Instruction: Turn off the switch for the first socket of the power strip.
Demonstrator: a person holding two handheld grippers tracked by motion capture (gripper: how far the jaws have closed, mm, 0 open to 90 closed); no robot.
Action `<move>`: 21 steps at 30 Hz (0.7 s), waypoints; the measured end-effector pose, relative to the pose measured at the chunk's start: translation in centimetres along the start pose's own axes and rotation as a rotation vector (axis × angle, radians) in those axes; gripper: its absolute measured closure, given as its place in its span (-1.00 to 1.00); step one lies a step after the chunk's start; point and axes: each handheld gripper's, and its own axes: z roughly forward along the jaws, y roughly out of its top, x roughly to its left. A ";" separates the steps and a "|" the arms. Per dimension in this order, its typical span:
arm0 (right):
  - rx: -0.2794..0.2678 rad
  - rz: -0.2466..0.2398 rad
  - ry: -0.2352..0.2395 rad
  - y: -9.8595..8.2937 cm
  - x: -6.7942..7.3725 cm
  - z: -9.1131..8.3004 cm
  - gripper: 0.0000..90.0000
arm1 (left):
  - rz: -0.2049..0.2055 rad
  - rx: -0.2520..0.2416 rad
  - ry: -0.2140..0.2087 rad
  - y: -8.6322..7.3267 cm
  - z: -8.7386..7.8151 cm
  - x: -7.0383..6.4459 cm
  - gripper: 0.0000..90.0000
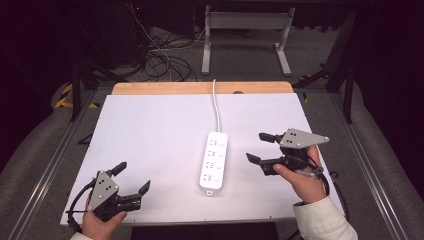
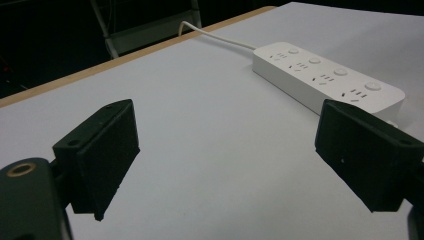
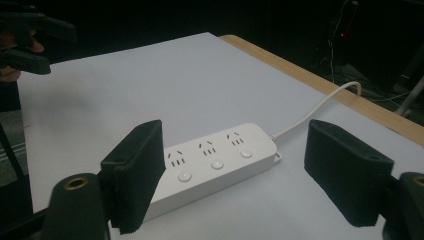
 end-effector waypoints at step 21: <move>-0.025 0.089 -0.012 -7.6 -0.3 -2.0 -0.50 | 0.002 -0.012 0.002 -0.2 0.1 0.0 -0.75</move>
